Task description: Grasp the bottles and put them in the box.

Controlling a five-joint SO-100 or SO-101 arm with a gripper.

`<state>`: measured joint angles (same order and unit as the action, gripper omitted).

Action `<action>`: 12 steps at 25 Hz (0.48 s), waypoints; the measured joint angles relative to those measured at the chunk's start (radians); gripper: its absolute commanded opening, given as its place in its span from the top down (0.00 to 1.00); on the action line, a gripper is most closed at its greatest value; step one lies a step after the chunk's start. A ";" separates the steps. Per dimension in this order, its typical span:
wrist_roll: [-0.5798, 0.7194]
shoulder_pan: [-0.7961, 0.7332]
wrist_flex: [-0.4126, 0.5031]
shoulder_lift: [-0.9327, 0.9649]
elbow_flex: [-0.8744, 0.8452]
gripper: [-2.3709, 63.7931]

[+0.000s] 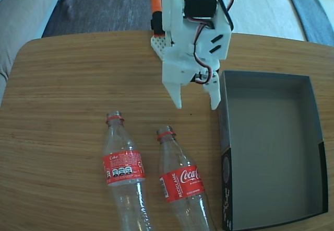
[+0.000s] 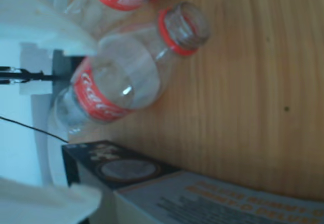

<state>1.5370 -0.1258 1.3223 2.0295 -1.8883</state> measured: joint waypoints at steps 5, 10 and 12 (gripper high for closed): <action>0.003 0.063 -0.037 -0.003 0.026 0.31; 0.003 0.121 -0.034 -0.072 0.055 0.18; 0.003 0.115 -0.040 -0.089 0.055 0.19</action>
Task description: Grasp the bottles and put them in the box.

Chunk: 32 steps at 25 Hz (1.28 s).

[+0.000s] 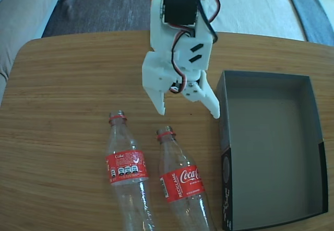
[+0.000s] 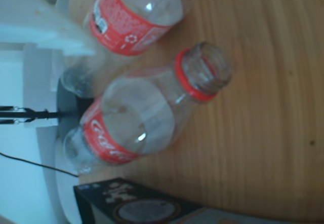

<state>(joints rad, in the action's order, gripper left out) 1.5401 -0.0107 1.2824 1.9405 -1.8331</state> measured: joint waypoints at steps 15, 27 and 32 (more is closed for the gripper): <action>0.005 -0.156 -0.190 -0.192 -0.008 0.21; 0.250 0.014 -0.187 -0.193 -0.048 0.21; 0.328 0.074 -0.187 -0.193 -0.048 0.21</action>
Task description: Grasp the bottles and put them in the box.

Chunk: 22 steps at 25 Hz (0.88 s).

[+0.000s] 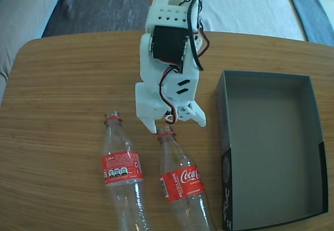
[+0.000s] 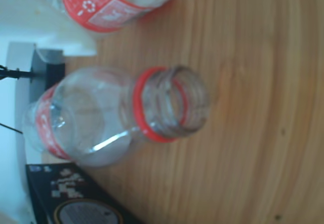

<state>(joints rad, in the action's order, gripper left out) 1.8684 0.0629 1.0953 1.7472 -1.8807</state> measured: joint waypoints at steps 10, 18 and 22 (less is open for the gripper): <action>0.014 -0.032 -0.009 0.000 -0.041 0.21; 0.014 -0.029 -0.014 -0.017 -0.048 0.21; 0.014 -0.002 -0.058 -0.017 -0.054 0.21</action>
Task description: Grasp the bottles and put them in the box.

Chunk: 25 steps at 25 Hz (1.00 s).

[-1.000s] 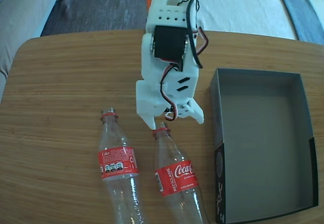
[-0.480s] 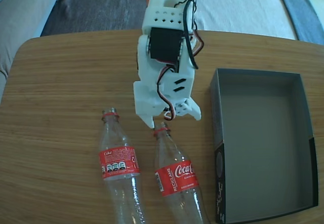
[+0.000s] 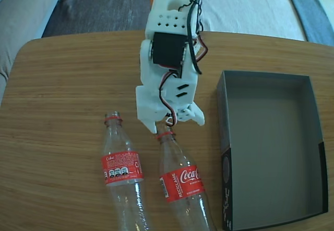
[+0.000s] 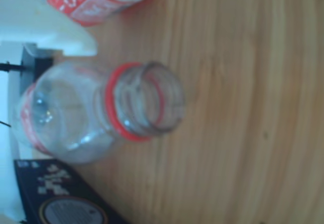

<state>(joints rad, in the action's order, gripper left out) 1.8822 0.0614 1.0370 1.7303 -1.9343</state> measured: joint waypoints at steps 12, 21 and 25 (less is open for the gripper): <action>0.000 0.048 -0.060 -0.101 -0.018 0.21; 0.000 0.058 -0.160 -0.141 -0.018 0.21; 0.000 0.054 -0.187 -0.201 0.000 0.21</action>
<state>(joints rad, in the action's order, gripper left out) 1.8822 0.1150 0.8498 1.5294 -1.9343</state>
